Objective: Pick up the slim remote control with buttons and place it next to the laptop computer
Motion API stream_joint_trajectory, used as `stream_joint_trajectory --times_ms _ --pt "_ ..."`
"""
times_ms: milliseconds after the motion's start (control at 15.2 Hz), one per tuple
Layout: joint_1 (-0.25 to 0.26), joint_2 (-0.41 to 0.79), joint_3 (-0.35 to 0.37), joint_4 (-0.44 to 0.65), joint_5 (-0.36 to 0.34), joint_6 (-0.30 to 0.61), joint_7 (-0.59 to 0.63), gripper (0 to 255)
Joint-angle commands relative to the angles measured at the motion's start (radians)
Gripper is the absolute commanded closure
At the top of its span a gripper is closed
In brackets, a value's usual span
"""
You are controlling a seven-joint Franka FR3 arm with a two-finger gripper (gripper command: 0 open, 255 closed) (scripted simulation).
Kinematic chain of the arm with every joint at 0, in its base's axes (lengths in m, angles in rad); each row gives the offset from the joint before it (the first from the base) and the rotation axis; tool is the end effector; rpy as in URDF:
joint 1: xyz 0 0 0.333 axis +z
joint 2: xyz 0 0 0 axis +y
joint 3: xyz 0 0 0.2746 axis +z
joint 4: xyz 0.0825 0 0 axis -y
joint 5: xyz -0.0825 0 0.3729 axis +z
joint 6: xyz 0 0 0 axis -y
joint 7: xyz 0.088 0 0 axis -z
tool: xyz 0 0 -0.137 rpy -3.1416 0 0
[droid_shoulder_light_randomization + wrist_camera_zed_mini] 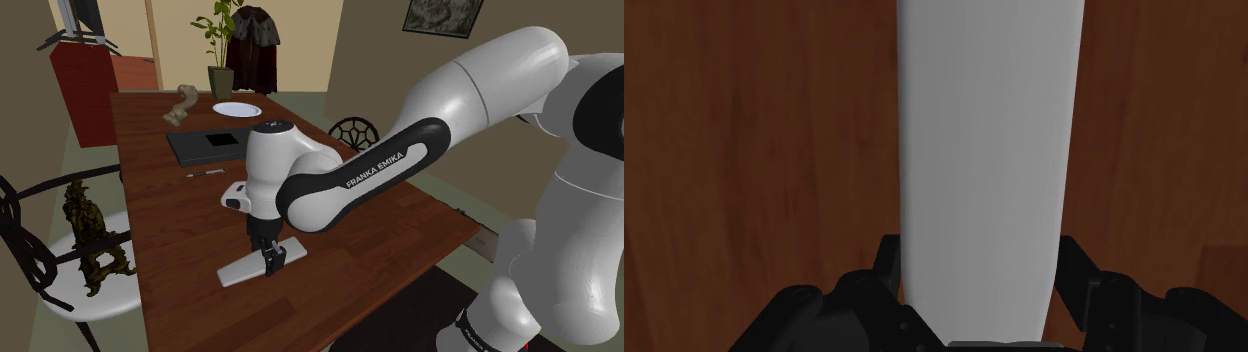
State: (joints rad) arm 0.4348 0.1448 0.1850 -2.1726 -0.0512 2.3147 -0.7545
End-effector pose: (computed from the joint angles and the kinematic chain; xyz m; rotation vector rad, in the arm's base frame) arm 0.4394 0.3119 0.2642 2.3872 2.0252 -0.0009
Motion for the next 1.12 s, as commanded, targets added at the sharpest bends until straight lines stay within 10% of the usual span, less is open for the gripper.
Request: stream_joint_trajectory --times_ms 0,1056 --pt "0.0 0.0 0.0 0.0 0.0 0.0 0.0 255" --pt "-0.003 -0.068 0.003 0.046 0.02 -0.113 -0.015 255"
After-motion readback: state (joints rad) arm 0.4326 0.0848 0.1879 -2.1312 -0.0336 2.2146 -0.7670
